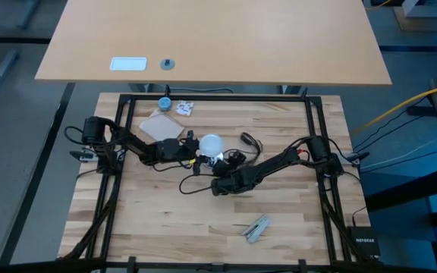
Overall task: Screw lightbulb
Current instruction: Insert the light bulb into the lamp
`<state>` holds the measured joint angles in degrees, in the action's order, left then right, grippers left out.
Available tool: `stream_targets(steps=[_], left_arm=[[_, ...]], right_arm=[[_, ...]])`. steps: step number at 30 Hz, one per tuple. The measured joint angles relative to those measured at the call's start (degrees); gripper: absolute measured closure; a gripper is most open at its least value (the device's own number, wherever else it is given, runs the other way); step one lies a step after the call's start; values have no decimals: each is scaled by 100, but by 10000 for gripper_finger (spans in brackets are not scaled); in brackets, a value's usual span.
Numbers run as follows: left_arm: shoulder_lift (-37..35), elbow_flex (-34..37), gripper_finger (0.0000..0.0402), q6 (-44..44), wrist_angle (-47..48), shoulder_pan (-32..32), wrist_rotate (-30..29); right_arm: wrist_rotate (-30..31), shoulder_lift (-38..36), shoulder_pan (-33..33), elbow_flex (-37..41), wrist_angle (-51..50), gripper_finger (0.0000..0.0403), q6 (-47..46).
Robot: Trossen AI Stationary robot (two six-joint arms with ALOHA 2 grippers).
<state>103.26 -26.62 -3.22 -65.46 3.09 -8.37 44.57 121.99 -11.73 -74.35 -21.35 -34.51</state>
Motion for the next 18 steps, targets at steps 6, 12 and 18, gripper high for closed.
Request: stream_targets(steps=[6,12,18], left_arm=[[0,1,245,-8,1,0,6],[0,3,245,-15,1,0,17],[0,6,245,-33,4,-11,109]], right_arm=[[115,0,2,8,-47,178,-216],[427,11,13,21,-275,178,-404],[609,11,23,22,-577,178,-755]])
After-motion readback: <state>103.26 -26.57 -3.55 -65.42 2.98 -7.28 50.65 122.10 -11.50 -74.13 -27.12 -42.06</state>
